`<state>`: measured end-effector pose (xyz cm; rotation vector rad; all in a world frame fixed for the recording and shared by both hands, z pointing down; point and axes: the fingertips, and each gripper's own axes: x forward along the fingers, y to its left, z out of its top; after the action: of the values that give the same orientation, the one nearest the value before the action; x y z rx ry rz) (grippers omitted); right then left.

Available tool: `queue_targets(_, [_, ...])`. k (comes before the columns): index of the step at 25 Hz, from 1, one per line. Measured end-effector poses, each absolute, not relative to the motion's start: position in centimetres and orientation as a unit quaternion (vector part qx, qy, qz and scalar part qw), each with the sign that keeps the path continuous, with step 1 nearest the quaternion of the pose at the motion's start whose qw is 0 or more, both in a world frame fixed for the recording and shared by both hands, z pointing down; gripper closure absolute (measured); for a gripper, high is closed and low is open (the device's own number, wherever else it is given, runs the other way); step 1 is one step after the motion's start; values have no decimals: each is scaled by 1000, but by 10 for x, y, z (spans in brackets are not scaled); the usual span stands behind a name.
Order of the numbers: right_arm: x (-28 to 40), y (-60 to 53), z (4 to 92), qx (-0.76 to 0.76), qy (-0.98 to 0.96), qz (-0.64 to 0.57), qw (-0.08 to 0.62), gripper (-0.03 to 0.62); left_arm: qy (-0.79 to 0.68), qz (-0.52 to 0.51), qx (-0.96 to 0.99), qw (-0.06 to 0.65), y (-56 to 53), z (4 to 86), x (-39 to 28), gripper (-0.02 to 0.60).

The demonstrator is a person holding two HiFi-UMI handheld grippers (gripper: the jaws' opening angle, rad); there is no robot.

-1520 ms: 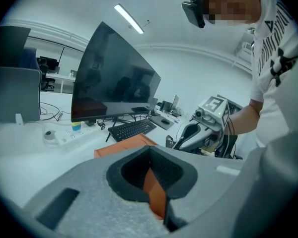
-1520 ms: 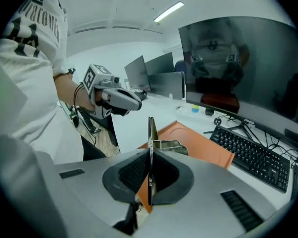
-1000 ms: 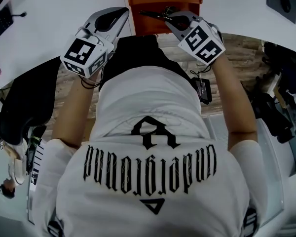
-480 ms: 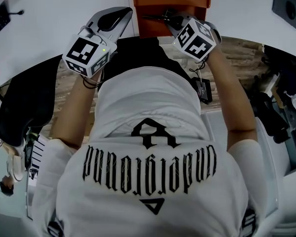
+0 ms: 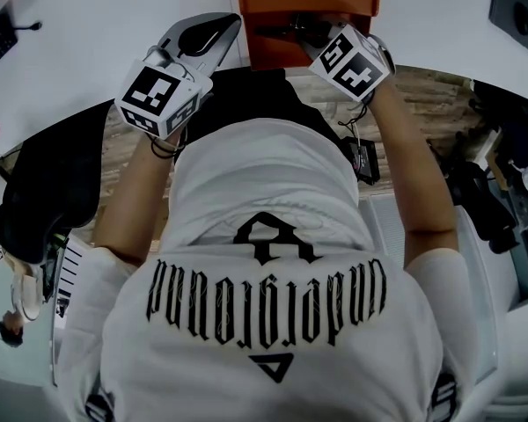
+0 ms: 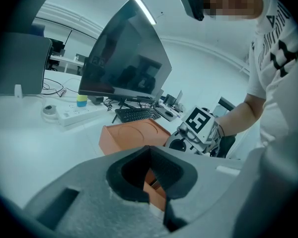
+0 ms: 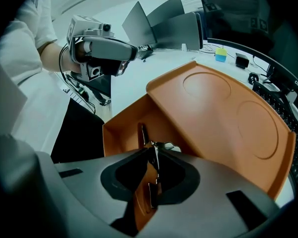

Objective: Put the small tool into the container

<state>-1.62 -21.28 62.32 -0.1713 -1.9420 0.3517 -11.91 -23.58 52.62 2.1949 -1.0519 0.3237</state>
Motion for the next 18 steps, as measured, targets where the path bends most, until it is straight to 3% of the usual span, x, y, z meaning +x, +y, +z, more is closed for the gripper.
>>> queue_targets(5, [-17, -217, 626, -48, -823, 155, 545, 557, -399, 127, 843, 337, -237, 527, -118, 566])
queue_targets(8, [-16, -221, 628, -33, -824, 154, 544, 492, -396, 128, 845, 336, -238, 527, -114, 566])
queue_targets(12, [-16, -223, 629, -13, -829, 153, 538, 450, -393, 129, 847, 334, -239, 527, -110, 566])
queue_targets(18, [-16, -230, 625, 43, -842, 150, 517, 433, -385, 128, 852, 330, -229, 528, -101, 566])
